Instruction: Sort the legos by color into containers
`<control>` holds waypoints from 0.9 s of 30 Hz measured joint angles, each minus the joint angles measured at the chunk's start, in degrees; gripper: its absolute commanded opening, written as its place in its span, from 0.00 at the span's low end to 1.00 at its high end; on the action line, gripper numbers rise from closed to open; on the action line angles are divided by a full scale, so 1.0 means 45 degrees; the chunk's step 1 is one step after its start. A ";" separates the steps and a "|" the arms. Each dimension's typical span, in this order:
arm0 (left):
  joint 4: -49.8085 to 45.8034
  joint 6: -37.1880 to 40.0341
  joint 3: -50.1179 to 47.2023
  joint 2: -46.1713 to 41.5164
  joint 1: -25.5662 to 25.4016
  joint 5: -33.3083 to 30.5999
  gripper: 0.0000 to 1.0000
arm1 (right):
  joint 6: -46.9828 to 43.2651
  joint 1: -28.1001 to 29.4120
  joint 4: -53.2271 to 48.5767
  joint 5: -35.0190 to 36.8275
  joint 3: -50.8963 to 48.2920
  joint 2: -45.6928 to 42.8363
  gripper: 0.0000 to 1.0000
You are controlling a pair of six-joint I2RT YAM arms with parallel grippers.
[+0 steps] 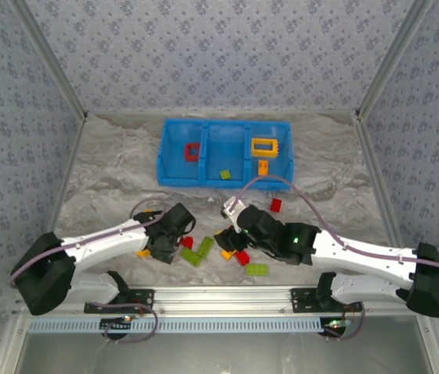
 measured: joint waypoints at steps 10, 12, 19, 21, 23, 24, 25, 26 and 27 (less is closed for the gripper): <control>-0.0102 -0.0544 0.0243 0.1103 0.0583 0.0534 0.53 | 0.0287 0.0228 0.0063 0.0141 0.0000 0.0223 0.63; -0.0209 -0.0588 0.0301 0.1205 0.0656 0.0661 0.46 | 0.0316 0.0277 0.0097 0.0141 0.0000 0.0277 0.62; -0.0661 -0.0593 0.0549 0.1379 0.0835 0.0986 0.30 | 0.0393 0.0350 0.0194 0.0146 0.0000 0.0442 0.62; -0.0685 -0.0515 0.0573 0.1375 0.0835 0.0986 0.29 | 0.0393 0.0369 0.0189 0.0151 0.0000 0.0452 0.62; -0.0578 -0.0325 0.0631 0.1336 0.0835 0.0772 0.28 | 0.0393 0.0384 0.0189 0.0204 0.0000 0.0452 0.62; -0.0500 -0.0146 0.0767 0.1302 0.0869 0.0525 0.27 | 0.0393 0.0389 0.0185 0.0248 0.0000 0.0452 0.62; -0.0510 0.0063 0.1059 0.1205 0.0928 0.0267 0.25 | 0.0393 0.0389 0.0185 0.0316 0.0000 0.0442 0.62; -0.0563 0.0282 0.1375 0.1073 0.0957 0.0034 0.24 | 0.0389 0.0389 0.0180 0.0393 0.0005 0.0432 0.62; -0.0670 0.0641 0.1875 0.0855 0.1015 -0.0287 0.23 | 0.0389 0.0389 0.0175 0.0529 0.0005 0.0398 0.62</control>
